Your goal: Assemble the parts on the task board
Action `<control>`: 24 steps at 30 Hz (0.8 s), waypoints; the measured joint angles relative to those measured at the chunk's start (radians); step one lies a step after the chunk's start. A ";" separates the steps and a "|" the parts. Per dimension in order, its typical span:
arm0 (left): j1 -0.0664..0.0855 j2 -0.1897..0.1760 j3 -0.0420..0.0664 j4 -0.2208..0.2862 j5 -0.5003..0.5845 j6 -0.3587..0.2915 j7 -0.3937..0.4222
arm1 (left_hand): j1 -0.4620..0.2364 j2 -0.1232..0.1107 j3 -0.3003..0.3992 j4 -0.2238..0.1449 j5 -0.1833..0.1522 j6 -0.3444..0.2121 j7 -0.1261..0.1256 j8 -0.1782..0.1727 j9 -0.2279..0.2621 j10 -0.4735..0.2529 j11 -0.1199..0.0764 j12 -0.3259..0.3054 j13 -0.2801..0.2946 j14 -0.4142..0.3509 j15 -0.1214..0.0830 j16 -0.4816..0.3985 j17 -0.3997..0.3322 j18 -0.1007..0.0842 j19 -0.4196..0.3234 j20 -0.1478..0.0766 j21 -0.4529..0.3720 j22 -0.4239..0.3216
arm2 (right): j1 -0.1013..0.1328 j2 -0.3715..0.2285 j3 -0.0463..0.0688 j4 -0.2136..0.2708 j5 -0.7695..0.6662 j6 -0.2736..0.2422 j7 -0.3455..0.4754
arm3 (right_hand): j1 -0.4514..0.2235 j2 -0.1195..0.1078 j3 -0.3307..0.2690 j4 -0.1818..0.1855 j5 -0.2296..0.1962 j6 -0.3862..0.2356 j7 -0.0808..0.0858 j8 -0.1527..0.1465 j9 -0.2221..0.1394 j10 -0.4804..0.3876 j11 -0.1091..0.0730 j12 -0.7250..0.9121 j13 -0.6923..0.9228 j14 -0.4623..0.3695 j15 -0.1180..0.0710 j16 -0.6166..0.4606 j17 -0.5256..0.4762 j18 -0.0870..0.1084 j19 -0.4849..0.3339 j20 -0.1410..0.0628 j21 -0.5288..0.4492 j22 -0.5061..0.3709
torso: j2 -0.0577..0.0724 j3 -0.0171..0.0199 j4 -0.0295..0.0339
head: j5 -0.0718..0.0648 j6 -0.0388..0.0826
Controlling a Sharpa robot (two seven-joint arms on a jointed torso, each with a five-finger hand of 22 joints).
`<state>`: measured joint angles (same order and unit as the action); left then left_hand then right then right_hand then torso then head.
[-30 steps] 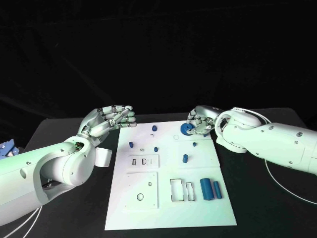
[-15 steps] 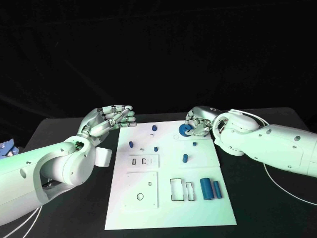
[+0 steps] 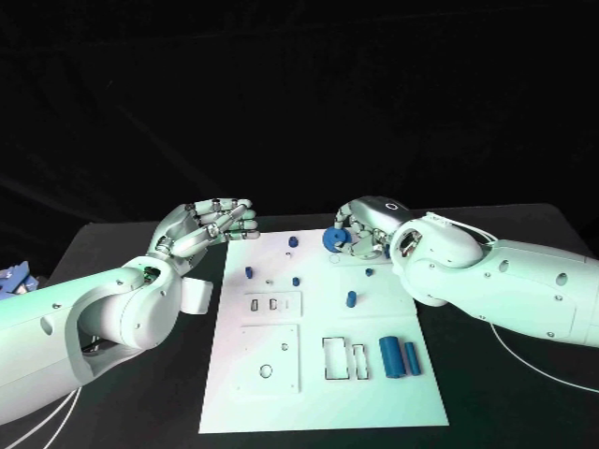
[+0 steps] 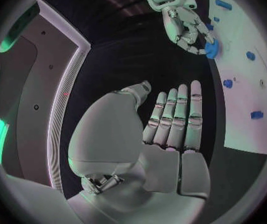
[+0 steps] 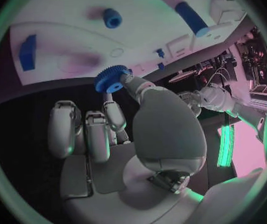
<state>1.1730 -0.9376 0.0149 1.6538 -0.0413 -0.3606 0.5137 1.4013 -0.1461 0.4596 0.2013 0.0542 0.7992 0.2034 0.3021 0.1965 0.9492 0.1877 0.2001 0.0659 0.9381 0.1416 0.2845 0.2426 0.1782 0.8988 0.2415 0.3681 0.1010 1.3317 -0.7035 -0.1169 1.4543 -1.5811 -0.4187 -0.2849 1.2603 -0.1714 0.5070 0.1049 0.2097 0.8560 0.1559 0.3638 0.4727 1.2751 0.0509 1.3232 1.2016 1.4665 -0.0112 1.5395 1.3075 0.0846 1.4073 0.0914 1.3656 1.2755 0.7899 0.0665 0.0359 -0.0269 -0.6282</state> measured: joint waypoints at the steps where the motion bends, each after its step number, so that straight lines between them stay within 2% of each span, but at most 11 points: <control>1: 0.000 0.000 0.000 0.000 0.000 0.000 0.000 | 0.000 0.000 0.000 0.000 0.000 0.000 0.000 0.000 0.000 0.000 0.000 0.000 0.000 0.000 0.000 0.000 0.000 0.000 0.000 0.000 0.000 0.000 | 0.000 0.003 0.000 0.004 -0.005 -0.004 -0.001 | 0.000 0.000 0.000 0.000 0.002 0.000 0.000 0.000 0.000 0.000 0.000 0.000 0.000 0.000 0.000 0.000 0.000 0.000 0.000 0.000 0.000 0.000 | 0.000 0.0000 0.0000 | 0.000 0.000; 6: 0.000 0.003 0.000 0.000 0.000 0.000 0.000 | 0.000 0.000 0.000 0.000 0.000 0.000 0.000 0.000 0.000 0.000 0.000 0.000 0.000 0.000 0.000 0.000 0.000 0.000 0.000 0.000 0.000 0.000 | 0.000 0.035 -0.003 0.027 -0.038 -0.026 -0.009 | -0.007 0.001 0.002 0.001 0.005 0.000 0.000 0.000 0.000 0.000 0.000 0.000 0.000 0.000 0.000 0.000 0.000 0.000 0.000 0.000 0.000 0.000 | 0.000 -0.0005 0.0007 | 0.000 0.000; 11: 0.000 0.004 0.000 0.000 0.000 0.000 0.000 | 0.000 0.000 0.000 0.000 0.000 0.000 0.000 0.000 0.000 0.000 0.000 -0.004 0.000 0.000 0.000 0.000 0.000 0.000 0.000 0.000 0.000 0.000 | -0.001 0.071 -0.008 0.026 -0.059 -0.037 -0.012 | -0.012 -0.001 0.002 0.002 0.006 0.000 0.000 0.000 0.000 0.000 0.000 0.000 0.001 0.000 0.000 0.000 0.000 0.000 0.000 0.000 0.000 0.000 | 0.000 -0.0012 0.0009 | 0.002 -0.002; 24: 0.000 0.011 0.000 0.000 0.000 0.001 0.000 | 0.000 0.000 0.003 -0.003 0.000 0.000 0.000 0.000 0.000 0.000 0.000 -0.004 0.000 0.000 0.000 0.000 0.001 0.000 0.000 0.000 0.000 0.000 | -0.043 0.163 -0.014 -0.046 -0.076 -0.040 -0.008 | -0.016 -0.005 0.001 0.002 0.005 0.000 -0.001 0.000 0.000 0.004 -0.003 0.000 0.001 0.000 0.000 0.000 0.000 0.000 0.000 0.000 -0.001 0.001 | 0.002 -0.0008 0.0027 | 0.007 -0.006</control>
<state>1.1729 -0.9271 0.0149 1.6538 -0.0411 -0.3599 0.5137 1.4013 -0.1461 0.4624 0.1984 0.0542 0.7992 0.2034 0.3021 0.1965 0.9492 0.1877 0.1963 0.0659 0.9381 0.1416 0.2845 0.2438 0.1782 0.8988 0.2415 0.3681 0.1006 1.2886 -0.5404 -0.1307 1.4082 -1.6569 -0.4591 -0.2929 1.2444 -0.1768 0.5084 0.1065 0.2148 0.8557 0.1554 0.3640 0.4727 1.2786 0.0474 1.3231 1.2027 1.4665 -0.0112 1.5395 1.3074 0.0845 1.4073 0.0914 1.3650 1.2762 0.7916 0.0658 0.0385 -0.0200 -0.6339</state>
